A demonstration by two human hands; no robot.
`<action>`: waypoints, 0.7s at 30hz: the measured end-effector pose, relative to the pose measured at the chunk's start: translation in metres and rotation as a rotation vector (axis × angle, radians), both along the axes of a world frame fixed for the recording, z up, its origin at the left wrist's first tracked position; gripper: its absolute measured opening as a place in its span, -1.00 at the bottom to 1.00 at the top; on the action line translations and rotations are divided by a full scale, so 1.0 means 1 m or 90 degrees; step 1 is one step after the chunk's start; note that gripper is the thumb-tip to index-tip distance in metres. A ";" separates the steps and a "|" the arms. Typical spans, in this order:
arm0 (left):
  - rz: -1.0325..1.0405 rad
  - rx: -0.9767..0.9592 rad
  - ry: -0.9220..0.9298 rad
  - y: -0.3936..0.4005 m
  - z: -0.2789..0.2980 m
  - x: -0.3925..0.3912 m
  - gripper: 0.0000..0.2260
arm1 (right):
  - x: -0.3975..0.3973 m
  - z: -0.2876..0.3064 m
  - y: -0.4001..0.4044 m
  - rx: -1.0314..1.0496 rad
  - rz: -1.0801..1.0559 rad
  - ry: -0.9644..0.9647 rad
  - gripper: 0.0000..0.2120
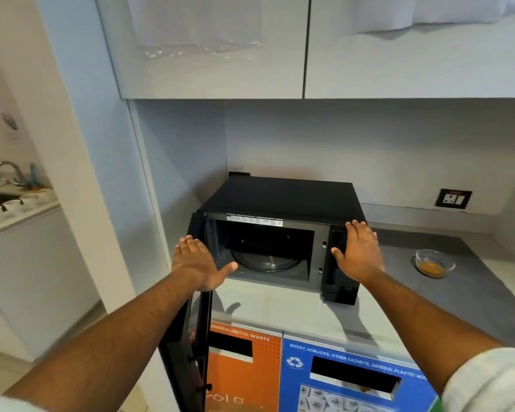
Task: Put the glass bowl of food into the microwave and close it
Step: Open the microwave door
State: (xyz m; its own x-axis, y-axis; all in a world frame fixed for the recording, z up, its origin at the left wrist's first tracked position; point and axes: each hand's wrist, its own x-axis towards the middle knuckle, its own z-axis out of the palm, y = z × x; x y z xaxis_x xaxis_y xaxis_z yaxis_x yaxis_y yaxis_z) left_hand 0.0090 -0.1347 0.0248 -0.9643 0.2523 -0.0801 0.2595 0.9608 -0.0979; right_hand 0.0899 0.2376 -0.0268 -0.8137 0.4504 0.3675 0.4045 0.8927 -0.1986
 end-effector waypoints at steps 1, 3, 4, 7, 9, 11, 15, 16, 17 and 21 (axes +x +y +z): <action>0.001 -0.001 0.005 -0.005 -0.001 -0.001 0.10 | -0.001 -0.001 0.000 0.005 -0.004 -0.003 -0.18; 0.003 -0.004 0.019 -0.012 -0.002 -0.003 0.08 | -0.002 -0.004 0.000 0.011 -0.009 -0.010 -0.17; 0.005 -0.006 0.027 -0.015 -0.003 -0.004 0.08 | -0.002 -0.004 0.000 0.013 -0.010 -0.011 -0.16; 0.006 -0.004 0.049 -0.025 -0.008 -0.009 0.09 | -0.002 -0.004 0.000 0.017 -0.010 -0.019 -0.15; 0.001 0.009 0.063 -0.032 -0.013 -0.013 0.09 | -0.003 -0.004 0.001 0.022 -0.012 -0.023 -0.14; -0.009 0.018 0.080 -0.042 -0.016 -0.017 0.09 | -0.003 -0.003 0.000 0.025 -0.015 -0.024 -0.13; -0.038 0.020 0.108 -0.058 -0.020 -0.022 0.08 | -0.003 -0.004 -0.002 0.031 -0.020 -0.031 -0.13; -0.044 0.020 0.114 -0.061 -0.022 -0.024 0.09 | -0.003 -0.004 -0.002 0.032 -0.021 -0.033 -0.12; -0.048 0.019 0.121 -0.064 -0.023 -0.024 0.09 | -0.003 -0.004 -0.002 0.033 -0.022 -0.035 -0.12; -0.063 0.025 0.134 -0.070 -0.024 -0.030 0.12 | -0.003 -0.004 0.000 0.038 -0.021 -0.044 -0.10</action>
State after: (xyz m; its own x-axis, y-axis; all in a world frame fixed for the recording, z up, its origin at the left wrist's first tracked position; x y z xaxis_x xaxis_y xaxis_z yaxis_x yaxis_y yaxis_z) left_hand -0.0214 -0.2049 0.0005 -0.9291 0.3456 0.1313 0.3306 0.9357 -0.1233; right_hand 0.0869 0.2379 -0.0312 -0.8231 0.4566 0.3377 0.4452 0.8879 -0.1155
